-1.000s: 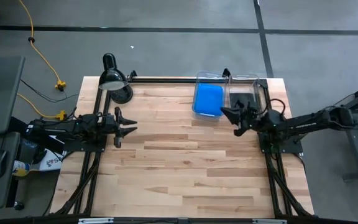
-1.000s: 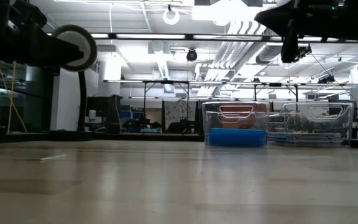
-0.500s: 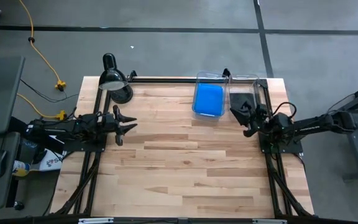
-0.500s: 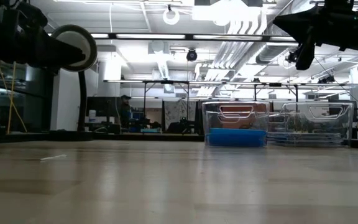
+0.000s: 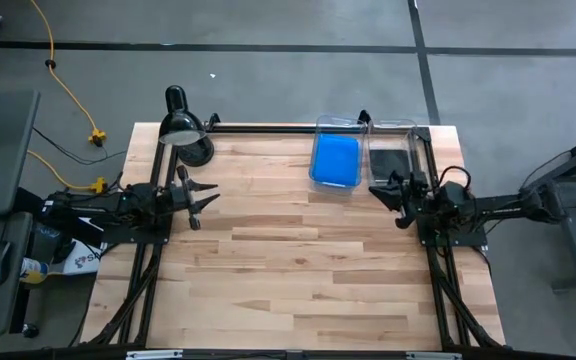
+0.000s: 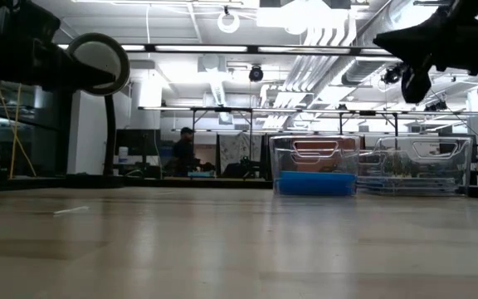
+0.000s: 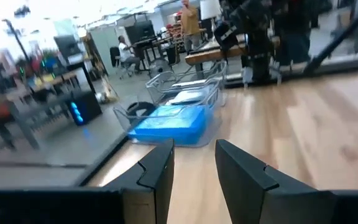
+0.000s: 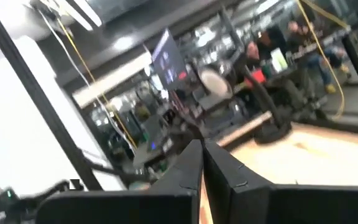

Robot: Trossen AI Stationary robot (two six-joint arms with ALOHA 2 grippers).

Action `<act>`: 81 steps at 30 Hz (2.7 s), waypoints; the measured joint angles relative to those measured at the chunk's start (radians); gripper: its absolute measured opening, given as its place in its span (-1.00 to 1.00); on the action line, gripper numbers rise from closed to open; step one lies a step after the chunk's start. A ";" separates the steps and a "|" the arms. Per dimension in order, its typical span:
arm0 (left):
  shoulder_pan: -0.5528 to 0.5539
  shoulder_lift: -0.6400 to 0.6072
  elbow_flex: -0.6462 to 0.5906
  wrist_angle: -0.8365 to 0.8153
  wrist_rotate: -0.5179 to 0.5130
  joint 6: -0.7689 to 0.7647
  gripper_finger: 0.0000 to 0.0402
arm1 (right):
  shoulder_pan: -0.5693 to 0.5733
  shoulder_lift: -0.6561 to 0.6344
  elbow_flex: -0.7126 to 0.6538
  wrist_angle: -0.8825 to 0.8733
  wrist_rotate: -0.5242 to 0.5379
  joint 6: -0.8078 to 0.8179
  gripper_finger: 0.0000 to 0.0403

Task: Pick & place jewel cases by type
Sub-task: Return to Home Position

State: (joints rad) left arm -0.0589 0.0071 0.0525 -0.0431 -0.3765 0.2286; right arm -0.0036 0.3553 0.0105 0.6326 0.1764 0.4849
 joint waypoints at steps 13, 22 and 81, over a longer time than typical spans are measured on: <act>0.000 0.006 0.000 -0.006 -0.020 0.168 -0.42 | -0.001 -0.354 0.000 -0.503 -0.068 0.019 -1.00; 0.000 0.060 -0.002 -0.008 -0.019 0.168 -0.42 | -0.002 -0.349 0.044 -0.715 -0.071 -0.015 -1.00; 0.000 0.195 -0.004 -0.008 0.001 0.163 -0.42 | -0.002 -0.296 0.048 -0.719 -0.169 -0.146 -1.00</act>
State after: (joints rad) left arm -0.0589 0.2016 0.0486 -0.0513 -0.3757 0.3916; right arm -0.0059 0.0593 0.0582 -0.0859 0.0074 0.3389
